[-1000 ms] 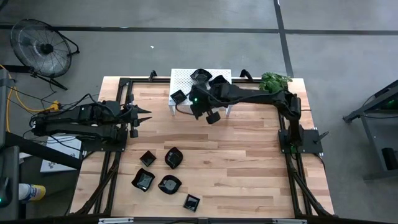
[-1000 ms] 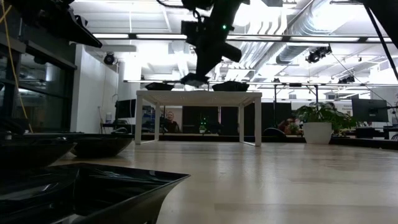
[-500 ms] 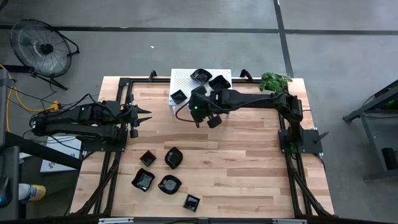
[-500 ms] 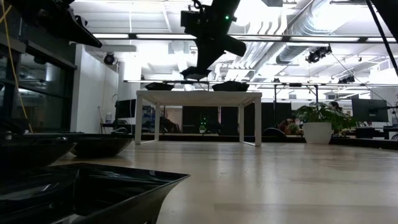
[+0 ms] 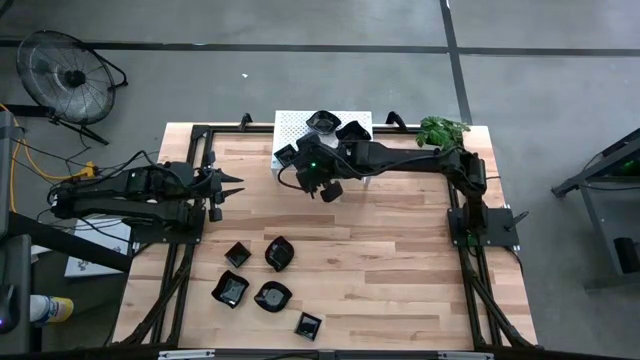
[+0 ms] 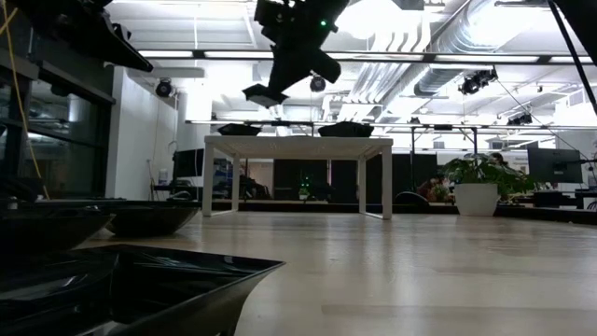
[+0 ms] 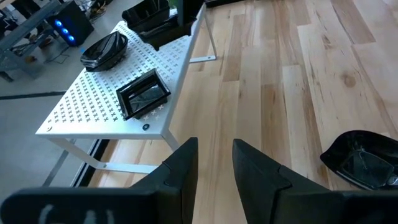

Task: Pick & Place Mini shaped plates
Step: Stack the black square plate on top of the black square plate on the shelf

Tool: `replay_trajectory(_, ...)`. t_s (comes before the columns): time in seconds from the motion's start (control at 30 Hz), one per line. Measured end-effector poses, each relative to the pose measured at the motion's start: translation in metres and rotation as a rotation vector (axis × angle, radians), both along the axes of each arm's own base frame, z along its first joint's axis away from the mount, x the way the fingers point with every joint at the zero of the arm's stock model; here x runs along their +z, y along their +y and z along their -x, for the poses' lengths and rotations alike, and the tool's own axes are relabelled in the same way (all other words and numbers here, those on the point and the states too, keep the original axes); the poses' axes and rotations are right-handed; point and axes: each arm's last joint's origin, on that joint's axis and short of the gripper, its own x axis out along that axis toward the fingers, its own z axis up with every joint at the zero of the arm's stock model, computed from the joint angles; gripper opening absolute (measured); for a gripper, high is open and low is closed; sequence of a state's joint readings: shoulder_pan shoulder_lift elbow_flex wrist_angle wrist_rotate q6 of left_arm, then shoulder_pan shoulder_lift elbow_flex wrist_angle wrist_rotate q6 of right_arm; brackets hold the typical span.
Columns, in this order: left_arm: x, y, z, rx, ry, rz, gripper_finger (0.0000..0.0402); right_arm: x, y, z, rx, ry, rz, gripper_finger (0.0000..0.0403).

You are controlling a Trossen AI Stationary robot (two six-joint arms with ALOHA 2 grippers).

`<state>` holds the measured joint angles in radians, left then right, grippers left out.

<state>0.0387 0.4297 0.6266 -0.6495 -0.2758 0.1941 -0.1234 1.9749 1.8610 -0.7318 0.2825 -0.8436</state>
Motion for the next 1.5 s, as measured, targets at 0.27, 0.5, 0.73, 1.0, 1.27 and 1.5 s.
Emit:
replay_trajectory(0.27,0.000,0.000,0.000,0.000,0.005,-0.011,0.0097,0.020,-0.022,-0.002,0.001,-0.108,-0.032,0.0000)
replay_trajectory(0.5,0.002,0.002,-0.001,0.058,-0.012,-0.059,0.0097,0.028,-0.038,-0.004,0.039,-0.208,-0.135,0.0000)
replay_trajectory(0.73,0.008,0.003,-0.015,0.001,-0.021,-0.184,0.0097,0.026,-0.032,-0.006,0.076,-0.194,-0.139,0.0000)
replay_trajectory(1.0,-0.004,0.003,-0.044,-0.201,0.222,-0.521,0.0097,0.017,0.006,-0.005,0.224,-0.074,-0.203,0.0000)
replay_trajectory(1.27,-0.007,-0.002,-0.077,-0.470,0.147,-0.611,0.0097,0.009,0.053,-0.002,0.312,0.035,-0.251,0.0000)
replay_trajectory(1.5,-0.016,-0.007,-0.086,-0.675,0.122,-0.544,0.0097,0.005,0.079,0.001,0.396,0.089,-0.336,0.0000)
